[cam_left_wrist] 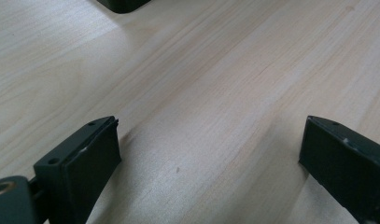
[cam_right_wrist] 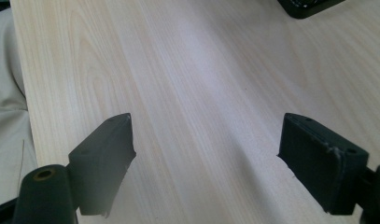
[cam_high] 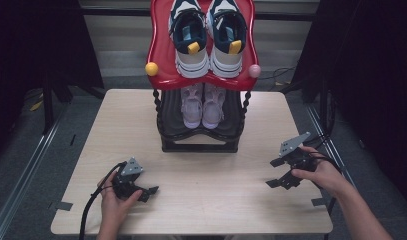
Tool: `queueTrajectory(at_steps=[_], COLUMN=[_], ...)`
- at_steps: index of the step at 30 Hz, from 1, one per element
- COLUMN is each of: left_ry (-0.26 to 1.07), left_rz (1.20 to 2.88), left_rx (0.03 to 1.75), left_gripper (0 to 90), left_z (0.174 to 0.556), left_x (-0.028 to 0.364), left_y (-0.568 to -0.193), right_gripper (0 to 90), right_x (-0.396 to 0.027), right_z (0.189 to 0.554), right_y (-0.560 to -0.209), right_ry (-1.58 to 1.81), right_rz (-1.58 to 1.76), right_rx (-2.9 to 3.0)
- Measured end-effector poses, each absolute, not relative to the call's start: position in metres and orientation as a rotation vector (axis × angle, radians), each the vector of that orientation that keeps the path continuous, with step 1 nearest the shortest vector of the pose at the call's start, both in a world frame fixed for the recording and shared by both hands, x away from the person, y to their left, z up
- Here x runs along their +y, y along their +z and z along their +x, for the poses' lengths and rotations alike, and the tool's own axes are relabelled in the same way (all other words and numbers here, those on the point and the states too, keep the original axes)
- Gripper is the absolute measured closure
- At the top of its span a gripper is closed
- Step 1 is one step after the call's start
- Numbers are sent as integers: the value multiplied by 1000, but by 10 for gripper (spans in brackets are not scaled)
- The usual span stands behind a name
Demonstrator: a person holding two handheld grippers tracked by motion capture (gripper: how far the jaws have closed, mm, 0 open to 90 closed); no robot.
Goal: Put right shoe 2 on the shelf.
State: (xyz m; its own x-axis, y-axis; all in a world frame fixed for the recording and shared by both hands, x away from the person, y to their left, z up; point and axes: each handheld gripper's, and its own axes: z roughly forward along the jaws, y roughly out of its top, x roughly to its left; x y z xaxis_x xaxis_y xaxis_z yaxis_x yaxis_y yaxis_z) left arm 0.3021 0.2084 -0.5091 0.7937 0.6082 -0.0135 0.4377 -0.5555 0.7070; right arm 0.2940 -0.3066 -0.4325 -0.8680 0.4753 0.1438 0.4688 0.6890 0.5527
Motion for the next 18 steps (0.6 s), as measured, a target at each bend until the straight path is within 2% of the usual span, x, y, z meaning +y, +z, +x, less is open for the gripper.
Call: queueTrajectory(at_steps=[18], left_ry=[301], left_rz=[2249], left_rx=[769], left_gripper=[47], left_z=[302], left_x=[208], left_y=[-509], right_gripper=[174], right_x=[-311], right_z=[280], right_y=[-473], right_ry=[995], right_rz=[838], right_rx=[2858])
